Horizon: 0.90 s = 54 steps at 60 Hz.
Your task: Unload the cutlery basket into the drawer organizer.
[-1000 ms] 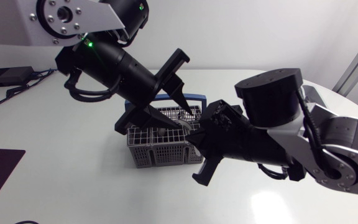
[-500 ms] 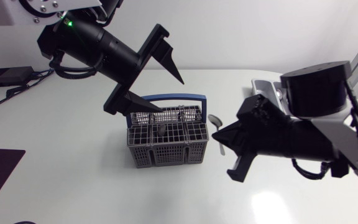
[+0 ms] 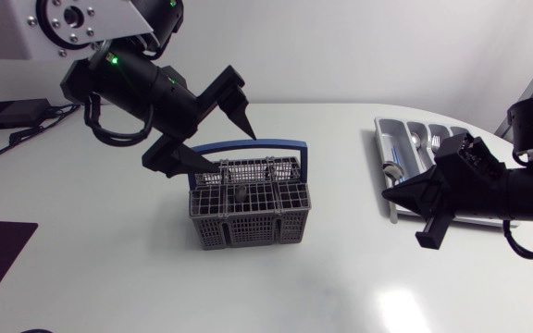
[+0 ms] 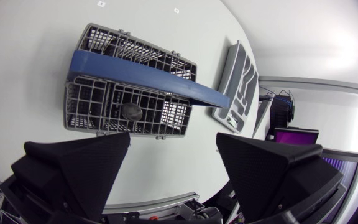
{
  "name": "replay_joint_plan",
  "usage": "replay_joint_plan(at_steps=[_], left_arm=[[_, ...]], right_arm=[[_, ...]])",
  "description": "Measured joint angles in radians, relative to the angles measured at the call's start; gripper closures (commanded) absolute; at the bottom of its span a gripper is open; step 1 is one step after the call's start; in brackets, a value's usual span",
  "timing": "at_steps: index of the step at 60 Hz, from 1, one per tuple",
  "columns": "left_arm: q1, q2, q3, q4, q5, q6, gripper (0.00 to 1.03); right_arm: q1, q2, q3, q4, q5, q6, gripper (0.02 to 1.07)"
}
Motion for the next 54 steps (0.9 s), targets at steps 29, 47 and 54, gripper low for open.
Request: replay_joint_plan(at_steps=[29,47,54], left_arm=[[-0.01,-0.088,-0.154,0.087,-0.09,0.294,0.05],[-0.01,-0.119,-0.185,0.1,-0.157,0.478,0.05],[-0.011,-0.127,-0.203,0.105,-0.172,0.532,0.05]], right_arm=[[-0.296,0.27,0.193,-0.206,-0.073,-0.424,1.01],[-0.403,0.466,0.344,-0.269,0.047,-0.661,1.01],[-0.433,0.535,0.395,-0.272,0.12,-0.742,1.01]])
